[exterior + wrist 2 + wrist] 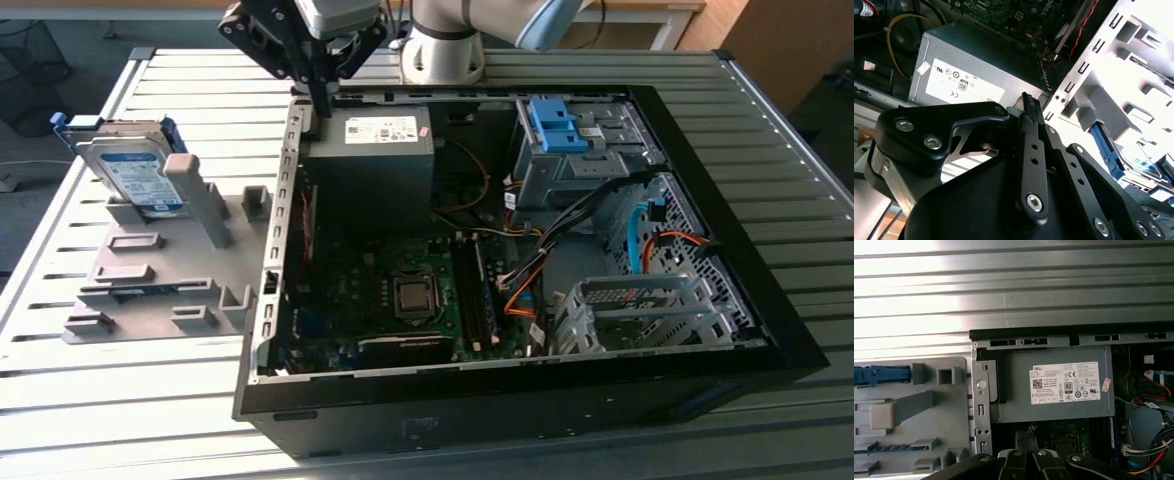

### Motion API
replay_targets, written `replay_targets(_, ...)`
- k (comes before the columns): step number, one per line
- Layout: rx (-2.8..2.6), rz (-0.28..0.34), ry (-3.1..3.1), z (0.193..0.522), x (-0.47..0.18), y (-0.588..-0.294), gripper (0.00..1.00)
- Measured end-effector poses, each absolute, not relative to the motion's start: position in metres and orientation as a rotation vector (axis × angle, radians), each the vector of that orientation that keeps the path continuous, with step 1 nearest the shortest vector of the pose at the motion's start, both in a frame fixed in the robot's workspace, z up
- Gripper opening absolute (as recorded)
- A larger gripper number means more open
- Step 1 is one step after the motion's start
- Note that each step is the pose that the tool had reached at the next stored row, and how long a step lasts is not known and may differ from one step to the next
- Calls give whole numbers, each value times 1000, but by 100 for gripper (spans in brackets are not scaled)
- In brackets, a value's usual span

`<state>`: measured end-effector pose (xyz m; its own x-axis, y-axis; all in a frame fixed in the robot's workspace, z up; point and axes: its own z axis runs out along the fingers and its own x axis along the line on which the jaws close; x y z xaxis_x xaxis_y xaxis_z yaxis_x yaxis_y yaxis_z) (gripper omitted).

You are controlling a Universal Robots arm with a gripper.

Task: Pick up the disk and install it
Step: 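Reach for the disk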

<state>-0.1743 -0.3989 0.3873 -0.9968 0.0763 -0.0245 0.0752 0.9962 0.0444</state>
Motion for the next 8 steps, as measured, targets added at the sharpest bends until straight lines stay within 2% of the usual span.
replay_targets(8, 118, 68, 3112, 387, -177, -399, 11)
